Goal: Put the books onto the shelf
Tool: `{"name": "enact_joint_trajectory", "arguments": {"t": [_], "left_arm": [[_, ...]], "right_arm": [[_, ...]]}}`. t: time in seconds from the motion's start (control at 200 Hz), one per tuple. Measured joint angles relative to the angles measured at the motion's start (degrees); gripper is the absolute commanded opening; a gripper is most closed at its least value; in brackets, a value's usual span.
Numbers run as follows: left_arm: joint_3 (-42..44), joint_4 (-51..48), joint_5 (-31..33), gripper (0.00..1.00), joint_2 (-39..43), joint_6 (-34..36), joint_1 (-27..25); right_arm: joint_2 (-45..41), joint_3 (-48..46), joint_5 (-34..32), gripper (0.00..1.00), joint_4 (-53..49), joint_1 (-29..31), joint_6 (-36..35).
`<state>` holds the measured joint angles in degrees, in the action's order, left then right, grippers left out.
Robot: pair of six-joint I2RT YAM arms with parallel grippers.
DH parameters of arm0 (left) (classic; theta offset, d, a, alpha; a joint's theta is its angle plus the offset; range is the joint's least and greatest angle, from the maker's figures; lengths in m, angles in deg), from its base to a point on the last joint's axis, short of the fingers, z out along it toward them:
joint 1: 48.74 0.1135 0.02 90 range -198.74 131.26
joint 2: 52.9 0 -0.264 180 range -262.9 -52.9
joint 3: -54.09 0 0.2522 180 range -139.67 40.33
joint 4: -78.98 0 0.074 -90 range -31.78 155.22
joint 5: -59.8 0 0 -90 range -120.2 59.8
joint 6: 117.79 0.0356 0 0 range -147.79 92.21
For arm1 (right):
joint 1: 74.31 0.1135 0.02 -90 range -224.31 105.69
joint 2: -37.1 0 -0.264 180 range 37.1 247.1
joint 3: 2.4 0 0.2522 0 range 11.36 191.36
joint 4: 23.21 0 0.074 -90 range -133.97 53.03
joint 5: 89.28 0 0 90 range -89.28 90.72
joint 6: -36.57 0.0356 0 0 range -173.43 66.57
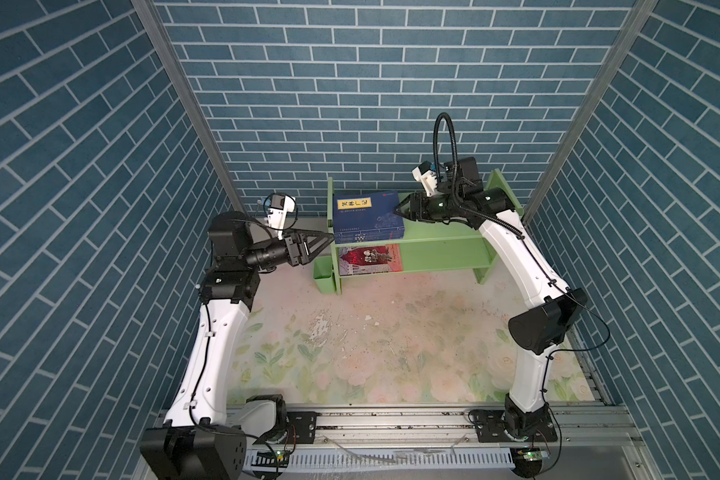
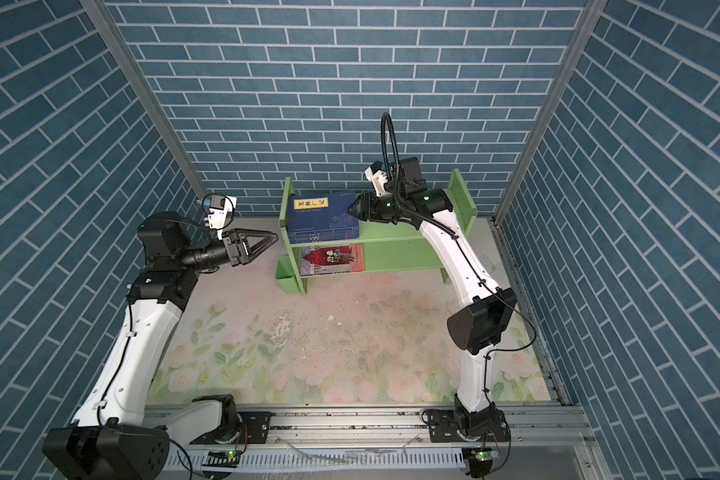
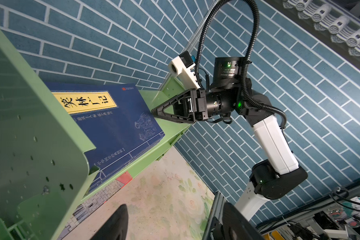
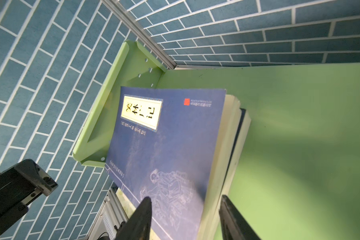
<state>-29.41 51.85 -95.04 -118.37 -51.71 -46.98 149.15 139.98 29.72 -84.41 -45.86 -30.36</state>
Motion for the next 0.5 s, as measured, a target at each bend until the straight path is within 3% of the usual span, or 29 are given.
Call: {"name": "enact_joint_trajectory", "arguments": {"t": [0.2,0.37,0.5], "left_arm": [[-1.6,-10.1,8.1,0.84,0.4,10.2,-0.1],[-1.3,-16.2,17.5,0.90,1.2,16.7,0.1],[1.8,-17.4,23.3,0.93,2.9,18.6,1.2]], "right_arm": [[-5.4,-6.0,-8.2,0.61,0.0,0.0,-3.6],[-21.7,-24.9,-13.4,0.66,6.4,0.0,-6.1],[-36.3,-39.2,-16.5,0.75,12.5,0.0,-7.6]]}}
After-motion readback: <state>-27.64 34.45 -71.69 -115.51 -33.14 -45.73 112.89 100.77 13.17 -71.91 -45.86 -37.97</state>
